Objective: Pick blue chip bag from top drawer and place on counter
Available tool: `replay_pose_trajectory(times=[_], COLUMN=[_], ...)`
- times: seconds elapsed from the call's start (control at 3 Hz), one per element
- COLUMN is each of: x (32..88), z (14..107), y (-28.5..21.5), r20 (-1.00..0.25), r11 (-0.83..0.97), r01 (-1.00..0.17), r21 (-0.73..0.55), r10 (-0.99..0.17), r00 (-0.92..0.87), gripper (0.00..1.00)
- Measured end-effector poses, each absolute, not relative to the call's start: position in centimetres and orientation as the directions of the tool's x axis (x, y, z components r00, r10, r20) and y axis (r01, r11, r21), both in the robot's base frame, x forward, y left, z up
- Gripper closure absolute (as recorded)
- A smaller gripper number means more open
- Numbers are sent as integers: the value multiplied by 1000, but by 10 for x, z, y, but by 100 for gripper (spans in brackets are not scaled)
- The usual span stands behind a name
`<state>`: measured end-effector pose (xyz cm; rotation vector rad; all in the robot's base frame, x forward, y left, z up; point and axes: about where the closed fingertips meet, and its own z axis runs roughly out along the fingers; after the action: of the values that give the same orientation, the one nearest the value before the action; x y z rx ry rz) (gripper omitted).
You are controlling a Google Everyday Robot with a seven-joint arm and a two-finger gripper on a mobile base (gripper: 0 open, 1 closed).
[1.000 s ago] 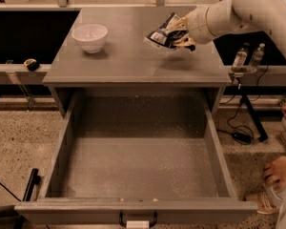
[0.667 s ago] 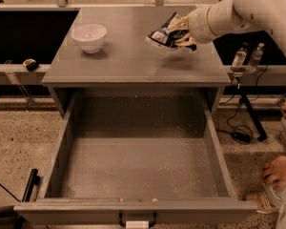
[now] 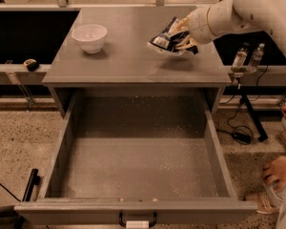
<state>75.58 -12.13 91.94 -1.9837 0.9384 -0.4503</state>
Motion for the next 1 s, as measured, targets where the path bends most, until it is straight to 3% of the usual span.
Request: replay_pose_trajectory(times=[0.33, 0.67, 1.0], x=[756, 756, 750], z=[919, 919, 926], y=[-121, -121, -127], r20=[-40, -40, -19], r11=[-336, -336, -374], r01=[-443, -444, -473], r21=[-831, -831, -798], r10=[-759, -759, -769], r00=[650, 650, 639], gripper=[12, 0, 0])
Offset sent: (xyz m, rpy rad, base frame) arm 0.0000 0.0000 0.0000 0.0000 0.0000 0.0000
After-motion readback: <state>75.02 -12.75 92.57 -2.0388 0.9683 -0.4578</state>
